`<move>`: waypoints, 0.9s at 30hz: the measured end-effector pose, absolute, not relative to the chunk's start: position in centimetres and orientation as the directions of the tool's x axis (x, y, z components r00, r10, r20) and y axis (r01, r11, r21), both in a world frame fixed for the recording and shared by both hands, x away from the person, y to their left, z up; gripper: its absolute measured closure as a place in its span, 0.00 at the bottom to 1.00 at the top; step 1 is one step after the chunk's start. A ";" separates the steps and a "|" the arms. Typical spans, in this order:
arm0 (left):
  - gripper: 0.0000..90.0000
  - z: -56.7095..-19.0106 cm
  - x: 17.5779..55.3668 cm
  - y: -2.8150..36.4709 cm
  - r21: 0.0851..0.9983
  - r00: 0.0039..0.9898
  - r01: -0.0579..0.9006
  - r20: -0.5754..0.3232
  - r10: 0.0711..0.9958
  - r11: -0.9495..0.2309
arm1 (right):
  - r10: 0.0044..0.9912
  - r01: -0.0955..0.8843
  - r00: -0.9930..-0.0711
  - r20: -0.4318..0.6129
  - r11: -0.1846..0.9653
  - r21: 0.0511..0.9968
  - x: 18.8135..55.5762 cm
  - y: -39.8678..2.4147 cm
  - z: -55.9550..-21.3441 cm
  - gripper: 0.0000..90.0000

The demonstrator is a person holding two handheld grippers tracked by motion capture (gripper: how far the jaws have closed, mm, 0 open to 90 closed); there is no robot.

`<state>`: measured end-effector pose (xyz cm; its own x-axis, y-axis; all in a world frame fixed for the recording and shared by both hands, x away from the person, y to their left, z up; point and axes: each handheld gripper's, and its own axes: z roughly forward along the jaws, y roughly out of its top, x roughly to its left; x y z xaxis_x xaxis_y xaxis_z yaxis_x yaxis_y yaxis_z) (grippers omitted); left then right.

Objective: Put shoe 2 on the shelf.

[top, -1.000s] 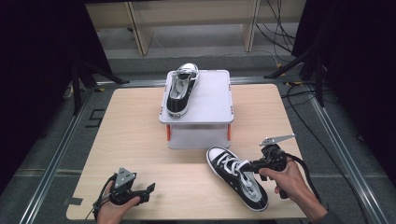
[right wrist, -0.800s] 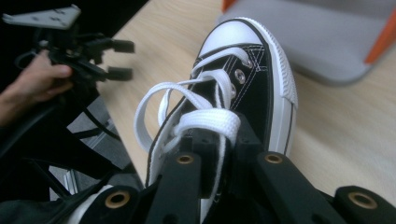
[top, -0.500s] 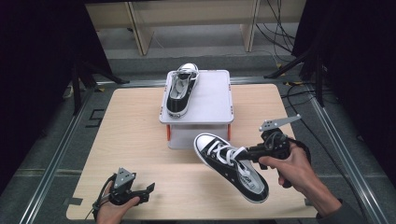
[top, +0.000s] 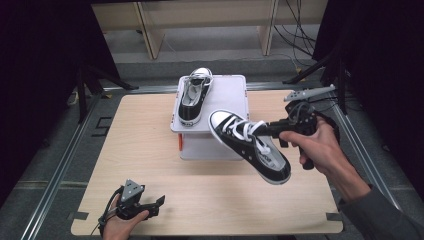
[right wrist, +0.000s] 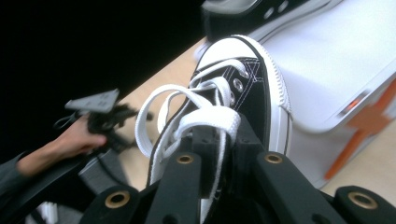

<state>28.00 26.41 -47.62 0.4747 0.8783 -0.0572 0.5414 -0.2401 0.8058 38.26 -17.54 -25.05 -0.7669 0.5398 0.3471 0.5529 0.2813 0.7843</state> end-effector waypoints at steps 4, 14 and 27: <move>0.18 -47.6 28.0 26.5 0.811 0.482 0.533 -0.055 0.875 -0.243 | 0.580 0.553 -0.743 0.334 0.252 0.794 40.4 -17.2 -24.1 0.94; 0.18 -47.6 28.0 26.5 0.813 0.482 0.531 -0.057 0.874 -0.240 | 0.704 0.593 -0.631 0.326 0.167 0.788 46.5 -16.1 -23.7 0.94; 0.18 -47.3 27.7 26.1 0.817 0.506 0.520 -0.058 0.861 -0.250 | 0.814 0.625 -0.468 0.343 0.031 0.780 52.3 -12.2 -24.3 0.93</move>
